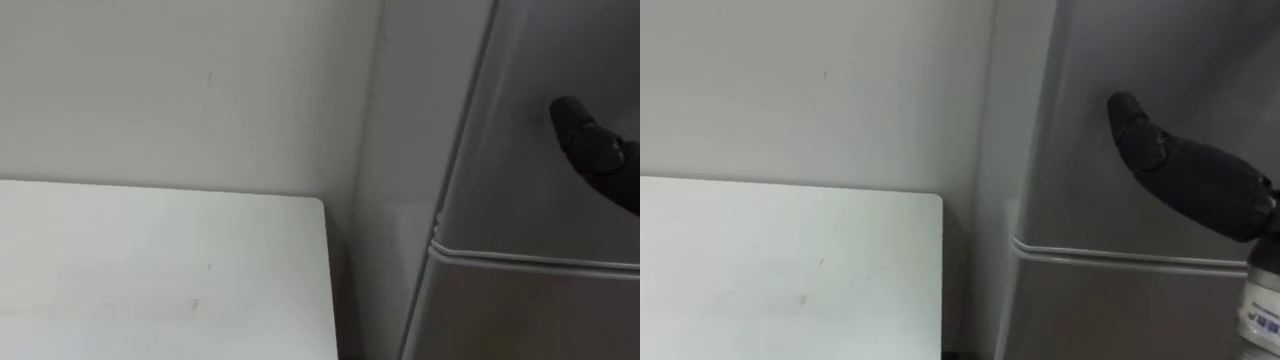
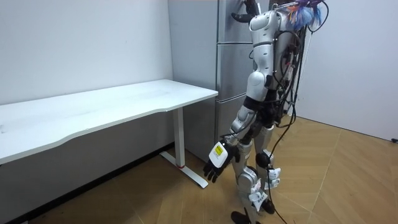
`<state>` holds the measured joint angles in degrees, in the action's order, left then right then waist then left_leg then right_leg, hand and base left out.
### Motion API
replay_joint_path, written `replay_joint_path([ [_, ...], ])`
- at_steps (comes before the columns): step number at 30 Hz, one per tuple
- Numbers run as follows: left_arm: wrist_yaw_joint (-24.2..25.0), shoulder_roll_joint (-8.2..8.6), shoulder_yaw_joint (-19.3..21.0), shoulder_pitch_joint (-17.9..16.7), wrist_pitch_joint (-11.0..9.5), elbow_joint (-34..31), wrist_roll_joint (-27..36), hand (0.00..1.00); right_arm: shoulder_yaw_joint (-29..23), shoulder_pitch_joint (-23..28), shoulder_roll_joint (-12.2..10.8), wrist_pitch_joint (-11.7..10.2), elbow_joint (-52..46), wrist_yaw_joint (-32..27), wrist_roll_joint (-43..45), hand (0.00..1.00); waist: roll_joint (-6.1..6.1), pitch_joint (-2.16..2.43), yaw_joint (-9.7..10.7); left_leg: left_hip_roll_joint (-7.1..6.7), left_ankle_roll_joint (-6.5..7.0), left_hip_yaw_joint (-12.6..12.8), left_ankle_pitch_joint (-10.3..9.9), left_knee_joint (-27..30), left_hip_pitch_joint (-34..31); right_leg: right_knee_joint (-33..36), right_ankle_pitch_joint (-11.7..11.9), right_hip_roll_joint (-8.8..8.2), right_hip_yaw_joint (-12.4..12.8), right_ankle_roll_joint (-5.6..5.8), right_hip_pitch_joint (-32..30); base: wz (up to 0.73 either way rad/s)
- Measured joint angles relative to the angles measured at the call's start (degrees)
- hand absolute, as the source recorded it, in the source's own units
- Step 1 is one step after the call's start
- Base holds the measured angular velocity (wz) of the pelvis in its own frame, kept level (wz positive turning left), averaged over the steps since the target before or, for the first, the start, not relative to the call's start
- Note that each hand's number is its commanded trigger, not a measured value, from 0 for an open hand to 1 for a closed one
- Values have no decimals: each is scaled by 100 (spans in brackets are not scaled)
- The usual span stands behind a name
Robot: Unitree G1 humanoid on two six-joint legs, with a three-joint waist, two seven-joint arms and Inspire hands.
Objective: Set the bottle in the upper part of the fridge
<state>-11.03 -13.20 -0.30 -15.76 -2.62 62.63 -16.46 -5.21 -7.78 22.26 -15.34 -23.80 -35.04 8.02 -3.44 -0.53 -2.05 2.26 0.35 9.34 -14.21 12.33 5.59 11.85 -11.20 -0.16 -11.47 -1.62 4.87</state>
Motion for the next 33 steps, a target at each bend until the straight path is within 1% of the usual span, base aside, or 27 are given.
replay_joint_path([
  [3,6,-17,8,34,158,-78,-69,0,46,-61,18,35,139,-43,16,0,-19,17,-26,-30,-20,-15,19,-65,4,-9,0,-35,-21,0,4,2],
  [5,10,-17,6,89,253,-82,-183,0,123,-149,22,49,289,-97,127,0,-48,18,-17,-46,-24,-16,25,-64,4,-10,0,-35,-27,0,0,-2],
  [6,10,-17,10,130,289,-83,-221,0,156,-184,22,77,386,-149,202,0,-69,24,-11,-51,-24,-18,30,-69,3,-19,0,-33,-39,-1,1,0],
  [9,11,-19,21,165,331,-160,-254,0,153,-213,22,41,594,-222,380,0,-115,44,-1,-68,-9,-24,41,-67,12,-13,3,-24,-37,3,6,0],
  [13,51,-25,30,172,427,-341,-353,0,143,-252,22,38,781,-243,384,0,-182,29,-1,-75,0,-18,48,-47,15,-13,22,-32,-30,13,17,-1],
  [14,55,-20,8,172,474,-445,-351,0,157,-350,22,-7,970,-248,337,0,-198,24,5,-77,5,-29,50,-36,16,-13,35,-39,-29,14,18,-4],
  [19,93,-3,10,149,610,-738,-363,0,179,-612,23,-21,1494,-191,387,0,-195,17,-49,-94,45,-61,74,-3,13,-23,87,-58,-20,28,11,-2],
  [21,168,-11,22,121,729,-751,-421,0,166,-698,24,-7,1715,-159,433,0,-191,15,-125,-99,56,-68,79,31,8,-23,105,-58,5,56,6,-6],
  [23,194,-5,22,92,797,-758,-421,0,164,-755,24,-1,1867,-159,470,0,-193,14,-168,-104,71,-77,92,38,8,-21,119,-62,7,79,8,0],
  [25,281,-2,21,-11,927,-848,-421,0,164,-813,25,47,1963,-151,491,0,-195,13,-177,-106,85,-102,116,41,-1,-26,132,-75,-9,100,-9,4],
  [26,323,3,19,-81,987,-918,-419,0,162,-863,35,46,2087,-154,541,0,-196,12,-173,-110,88,-170,124,46,-5,-26,137,-85,-27,109,-11,11],
  [29,435,-8,24,-140,1018,-1070,-427,0,162,-936,80,47,2304,-154,621,0,-194,13,-181,-118,84,-216,140,100,-52,-26,161,-90,-31,129,-18,10],
  [33,454,-7,24,-134,988,-1212,-445,0,161,-947,169,78,2426,-153,644,0,-189,16,-266,-119,93,-228,169,130,-95,-31,212,-90,-32,126,-30,1],
])
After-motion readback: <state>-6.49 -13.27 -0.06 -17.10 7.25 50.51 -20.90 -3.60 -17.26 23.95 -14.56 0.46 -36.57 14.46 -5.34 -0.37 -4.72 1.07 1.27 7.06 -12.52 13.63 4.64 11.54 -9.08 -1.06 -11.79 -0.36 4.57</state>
